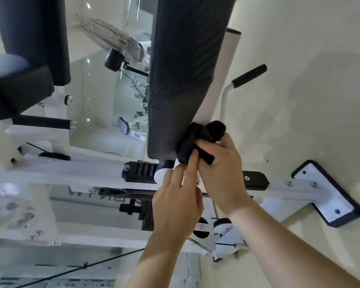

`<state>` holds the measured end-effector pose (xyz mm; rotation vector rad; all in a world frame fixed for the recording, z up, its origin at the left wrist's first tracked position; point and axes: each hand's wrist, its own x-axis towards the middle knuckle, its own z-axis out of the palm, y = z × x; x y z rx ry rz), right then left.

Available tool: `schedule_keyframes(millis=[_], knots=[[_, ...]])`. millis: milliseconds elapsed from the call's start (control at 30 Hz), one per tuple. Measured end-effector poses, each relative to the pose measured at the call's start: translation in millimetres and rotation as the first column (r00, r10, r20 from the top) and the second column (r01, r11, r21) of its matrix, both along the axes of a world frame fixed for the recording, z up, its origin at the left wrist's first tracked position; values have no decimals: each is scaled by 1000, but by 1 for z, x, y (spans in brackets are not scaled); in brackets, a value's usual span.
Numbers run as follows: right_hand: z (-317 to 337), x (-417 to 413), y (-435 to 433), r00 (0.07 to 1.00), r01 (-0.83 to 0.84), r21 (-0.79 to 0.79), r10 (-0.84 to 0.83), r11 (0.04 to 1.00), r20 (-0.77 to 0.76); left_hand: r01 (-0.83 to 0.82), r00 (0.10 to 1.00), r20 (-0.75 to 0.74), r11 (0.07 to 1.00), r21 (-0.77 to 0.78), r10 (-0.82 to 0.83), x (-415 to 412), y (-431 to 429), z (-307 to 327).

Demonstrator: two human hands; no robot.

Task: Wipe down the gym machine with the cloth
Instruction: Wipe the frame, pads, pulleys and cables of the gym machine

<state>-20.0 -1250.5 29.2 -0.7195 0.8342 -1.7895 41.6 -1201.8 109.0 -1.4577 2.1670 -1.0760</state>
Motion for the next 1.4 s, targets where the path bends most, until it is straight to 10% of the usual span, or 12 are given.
schedule_keyframes(millis=[267,500,633,833,1100,1400], knots=[[-4,1,6,985,42,-62,-52,997,-163,113,966,-219,988,-108,-134,12,1,-3],[-23,43,31,947,-59,-15,52,998,-318,-99,962,-260,994,-38,86,67,24,-23],[-12,26,24,922,101,-177,-158,979,-353,-50,899,-437,996,-67,16,77,39,-32],[10,44,22,441,41,-423,-397,905,-805,-34,698,-705,978,-206,-125,84,26,-23],[11,33,31,453,111,-456,-454,883,-768,77,527,-813,967,-243,-246,103,31,-42],[26,61,12,-22,-258,-747,-777,613,-630,77,214,-908,933,-351,-359,138,20,-61]])
